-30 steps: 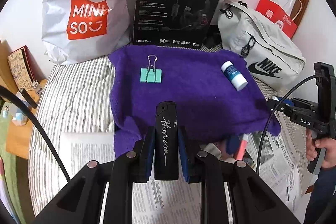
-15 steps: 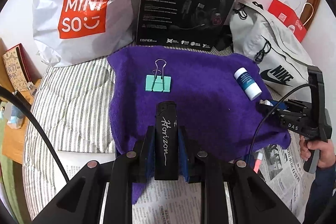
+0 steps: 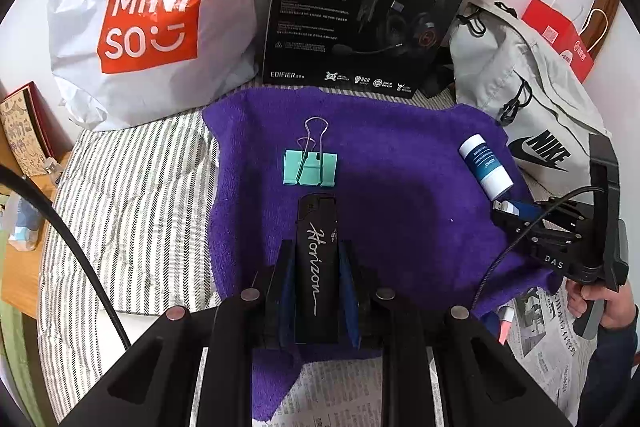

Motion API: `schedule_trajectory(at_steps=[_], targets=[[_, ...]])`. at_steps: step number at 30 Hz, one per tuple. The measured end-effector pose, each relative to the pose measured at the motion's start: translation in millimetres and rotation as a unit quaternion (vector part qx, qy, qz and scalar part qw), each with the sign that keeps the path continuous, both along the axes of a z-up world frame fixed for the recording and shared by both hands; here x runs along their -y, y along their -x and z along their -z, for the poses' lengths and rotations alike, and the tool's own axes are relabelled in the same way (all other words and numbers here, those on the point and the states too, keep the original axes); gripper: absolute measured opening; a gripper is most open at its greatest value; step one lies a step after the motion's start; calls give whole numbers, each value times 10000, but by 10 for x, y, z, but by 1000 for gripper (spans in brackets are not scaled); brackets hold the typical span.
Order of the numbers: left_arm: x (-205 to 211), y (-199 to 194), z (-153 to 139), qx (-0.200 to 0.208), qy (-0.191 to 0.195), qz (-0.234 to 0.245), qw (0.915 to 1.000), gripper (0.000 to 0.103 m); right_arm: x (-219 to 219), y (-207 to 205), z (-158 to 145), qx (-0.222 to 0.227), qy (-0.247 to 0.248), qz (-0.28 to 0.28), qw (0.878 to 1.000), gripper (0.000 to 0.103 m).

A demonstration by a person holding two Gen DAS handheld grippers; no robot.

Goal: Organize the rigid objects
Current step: 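Carry the USB light onto the towel and open the right gripper while the left carries the cylinder, then lower the black cylinder onto the purple towel and open the left gripper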

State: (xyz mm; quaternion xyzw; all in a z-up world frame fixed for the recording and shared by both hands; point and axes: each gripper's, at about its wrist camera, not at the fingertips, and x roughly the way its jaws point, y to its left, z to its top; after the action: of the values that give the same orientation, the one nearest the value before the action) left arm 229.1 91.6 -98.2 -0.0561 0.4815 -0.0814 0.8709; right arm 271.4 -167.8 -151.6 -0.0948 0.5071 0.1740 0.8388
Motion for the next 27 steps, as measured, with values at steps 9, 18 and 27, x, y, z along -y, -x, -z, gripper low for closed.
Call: schedule_trajectory(at_steps=[9, 18, 27], targets=[[30, -177, 118, -174, -66, -8, 9998, 21, 73, 157, -157, 7, -63, 15, 10000, 47], [156, -392, 268, -345, -477, 32, 9983, 21, 255, 475, -414, 158, -350, 395, 9985, 53], [191, -433, 287, -380, -565, 79, 9976, 21, 466, 720, -549, 182, -629, 733, 9952, 53]])
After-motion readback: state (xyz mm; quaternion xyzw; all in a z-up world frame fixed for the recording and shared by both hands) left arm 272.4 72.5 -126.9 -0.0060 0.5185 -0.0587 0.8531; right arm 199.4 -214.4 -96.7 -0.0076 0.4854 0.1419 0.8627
